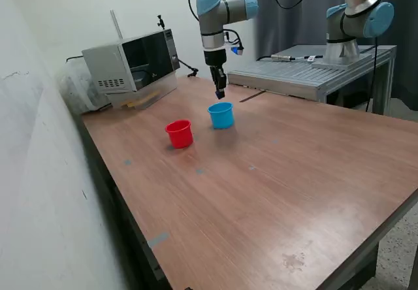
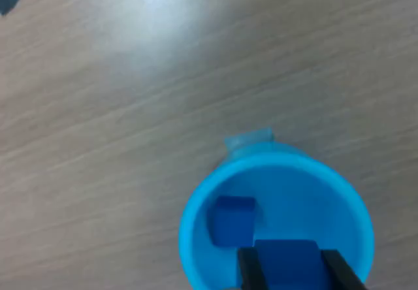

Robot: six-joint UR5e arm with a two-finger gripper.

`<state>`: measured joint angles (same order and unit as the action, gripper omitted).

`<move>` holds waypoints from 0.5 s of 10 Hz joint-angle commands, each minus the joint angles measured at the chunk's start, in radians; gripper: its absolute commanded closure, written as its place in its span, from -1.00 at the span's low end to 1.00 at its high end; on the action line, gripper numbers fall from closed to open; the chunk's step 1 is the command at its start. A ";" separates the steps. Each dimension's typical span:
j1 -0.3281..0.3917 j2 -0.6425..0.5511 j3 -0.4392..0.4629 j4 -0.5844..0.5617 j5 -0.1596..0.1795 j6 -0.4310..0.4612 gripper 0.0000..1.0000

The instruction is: Place red objects in the red bin, and blue objects in the blue bin.

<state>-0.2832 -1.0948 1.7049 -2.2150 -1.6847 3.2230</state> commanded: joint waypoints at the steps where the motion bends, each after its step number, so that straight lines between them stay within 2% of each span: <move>1: -0.001 0.009 -0.019 -0.002 0.000 0.000 1.00; 5: -0.001 0.018 -0.014 0.003 0.000 0.000 1.00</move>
<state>-0.2837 -1.0788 1.6900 -2.2141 -1.6843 3.2229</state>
